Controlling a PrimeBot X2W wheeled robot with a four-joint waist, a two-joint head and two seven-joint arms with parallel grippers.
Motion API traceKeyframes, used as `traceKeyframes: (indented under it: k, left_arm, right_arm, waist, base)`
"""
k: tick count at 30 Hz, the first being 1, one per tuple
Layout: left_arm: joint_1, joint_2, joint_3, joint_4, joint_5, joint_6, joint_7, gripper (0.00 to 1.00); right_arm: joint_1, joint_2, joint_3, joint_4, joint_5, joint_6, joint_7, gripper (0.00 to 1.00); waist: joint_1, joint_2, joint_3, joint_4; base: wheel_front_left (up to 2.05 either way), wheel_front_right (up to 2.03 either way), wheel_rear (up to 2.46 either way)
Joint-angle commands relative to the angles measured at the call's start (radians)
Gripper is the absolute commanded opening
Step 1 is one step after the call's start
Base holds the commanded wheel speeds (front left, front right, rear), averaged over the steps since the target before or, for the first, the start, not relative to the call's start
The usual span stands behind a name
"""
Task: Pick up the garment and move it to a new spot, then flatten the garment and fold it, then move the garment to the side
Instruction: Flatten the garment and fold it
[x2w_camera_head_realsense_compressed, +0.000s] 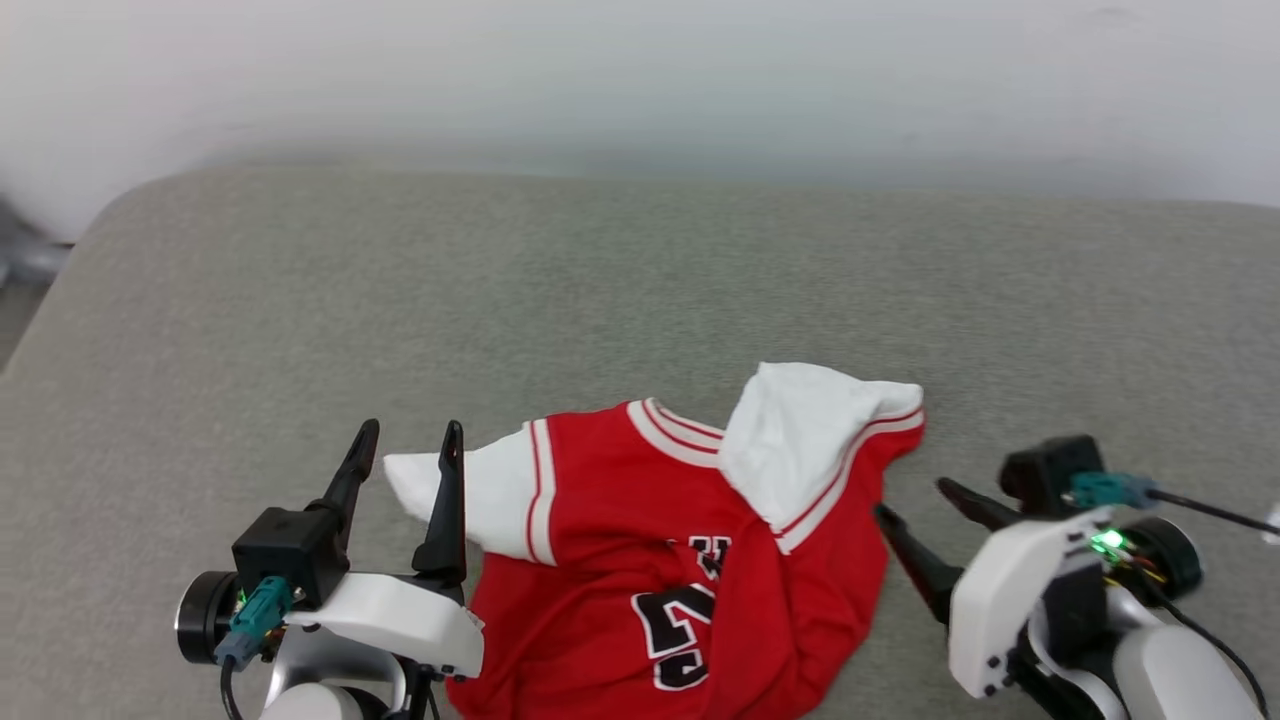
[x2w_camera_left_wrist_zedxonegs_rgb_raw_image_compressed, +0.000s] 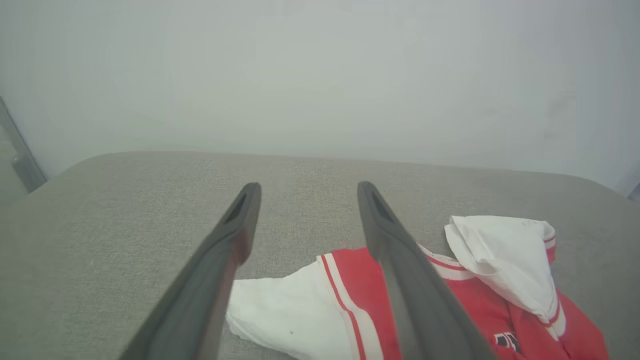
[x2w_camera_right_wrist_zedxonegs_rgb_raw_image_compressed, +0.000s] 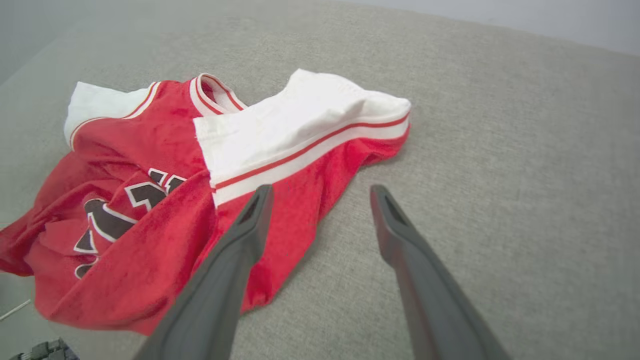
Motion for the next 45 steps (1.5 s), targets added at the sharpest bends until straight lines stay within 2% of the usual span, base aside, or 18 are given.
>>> traceKeyframes:
  k: [1,10,19,20,21,22,29,36,40,45]
  left_arm:
    - [-0.005,-0.005,-0.004,-0.005,-0.001,0.001,-0.005,1.0]
    - [-0.042,-0.048,-0.023,0.034,-0.016,-0.023,-0.03,1.0]
    - [-0.081,-0.064,-0.028,0.069,-0.016,-0.032,-0.046,1.0]
    - [-0.083,-0.063,-0.027,0.072,-0.017,-0.032,-0.048,1.0]
    - [-0.084,-0.063,-0.025,0.075,-0.018,-0.031,-0.05,1.0]
    - [-0.083,-0.064,-0.023,0.077,-0.019,-0.029,-0.053,1.0]
    - [-0.073,-0.059,-0.018,0.082,-0.02,-0.022,-0.052,1.0]
    - [-0.058,-0.045,-0.015,0.074,-0.021,-0.01,-0.038,1.0]
    - [-0.033,-0.036,-0.008,0.067,-0.032,0.002,-0.034,1.0]
    - [-0.016,-0.022,-0.002,0.055,-0.039,0.008,-0.021,1.0]
  right_arm:
    - [-0.037,-0.015,0.032,0.008,0.022,-0.001,0.013,1.0]
    - [-0.232,-0.076,0.273,0.101,0.101,-0.001,0.076,1.0]
    - [-0.353,-0.092,0.358,0.223,0.138,-0.001,0.074,1.0]
    - [-0.36,-0.095,0.359,0.237,0.138,-0.001,0.073,0.88]
    - [-0.364,-0.098,0.361,0.246,0.139,-0.001,0.072,0.34]
    - [-0.367,-0.098,0.359,0.253,0.144,-0.001,0.066,0.0]
    - [-0.362,-0.108,0.317,0.263,0.152,-0.001,0.038,0.0]
    - [-0.254,-0.091,0.138,0.217,0.127,-0.001,-0.02,0.0]
    - [-0.125,-0.03,-0.031,0.186,0.121,-0.001,-0.05,0.0]
    - [0.041,0.078,-0.219,0.162,0.113,-0.001,-0.063,0.0]
  waist:
    - [0.0,0.0,0.023,0.036]
    - [0.0,0.0,0.08,0.096]
    - [0.0,0.0,0.117,0.119]
    - [0.0,0.0,0.119,0.118]
    - [0.0,0.0,0.119,0.117]
    - [0.0,0.0,0.119,0.113]
    - [0.0,0.0,0.102,0.076]
    - [0.0,0.0,0.074,0.019]
    - [0.0,0.0,0.052,-0.016]
    - [0.0,0.0,0.041,-0.047]
  base:
    - [0.0,0.0,0.0]
    - [0.0,0.0,0.0]
    - [0.0,0.0,0.0]
    - [0.0,0.0,0.0]
    - [0.0,0.0,0.0]
    - [0.0,0.0,0.0]
    - [0.0,0.0,0.0]
    - [0.0,0.0,0.0]
    - [0.0,0.0,0.0]
    - [0.0,0.0,0.0]
